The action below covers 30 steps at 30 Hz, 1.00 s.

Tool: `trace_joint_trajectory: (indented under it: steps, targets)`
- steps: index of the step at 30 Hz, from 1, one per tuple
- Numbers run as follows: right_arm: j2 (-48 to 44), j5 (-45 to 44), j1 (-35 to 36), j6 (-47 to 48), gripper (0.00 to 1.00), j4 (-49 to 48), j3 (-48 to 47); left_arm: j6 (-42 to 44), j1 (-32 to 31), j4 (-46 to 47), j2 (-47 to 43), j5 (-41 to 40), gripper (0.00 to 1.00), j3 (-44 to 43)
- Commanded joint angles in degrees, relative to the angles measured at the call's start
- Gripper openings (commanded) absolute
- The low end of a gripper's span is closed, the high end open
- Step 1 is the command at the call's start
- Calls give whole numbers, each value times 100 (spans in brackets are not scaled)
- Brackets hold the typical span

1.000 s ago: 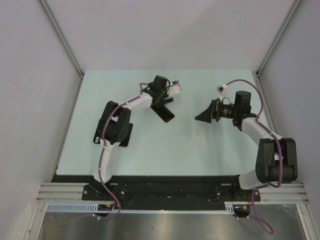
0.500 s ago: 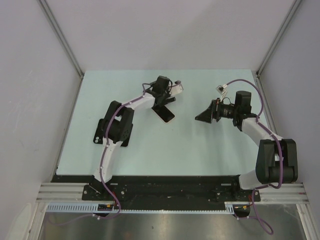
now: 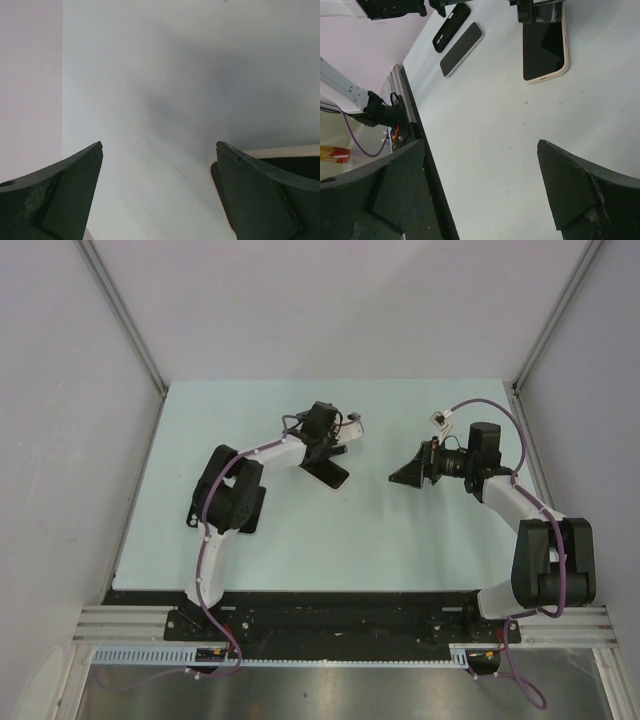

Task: Take the phone out of the phone case
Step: Adjust the phone at the center of the board.

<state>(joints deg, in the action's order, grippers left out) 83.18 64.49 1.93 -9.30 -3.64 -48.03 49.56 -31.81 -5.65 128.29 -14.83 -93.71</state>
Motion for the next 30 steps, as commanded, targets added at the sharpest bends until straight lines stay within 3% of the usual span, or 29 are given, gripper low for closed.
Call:
trace_joint_trajectory:
  steps: [1,11,20,27,30]
  targets:
    - [-205,-42,52,174,100,12,-128,-8,8,-805,-681,76,100,555]
    - [-276,-59,44,183,100,39,-119,-61,0,-1526,-1341,1262,100,1486]
    - [-258,-68,44,218,100,65,-119,-307,148,-1887,-1578,2053,100,1181]
    - [-276,-94,44,288,100,100,-119,1423,324,-2861,-2044,3388,100,1066]
    - [-302,-94,53,315,100,118,-119,1907,395,-3117,-2019,3566,100,1022]
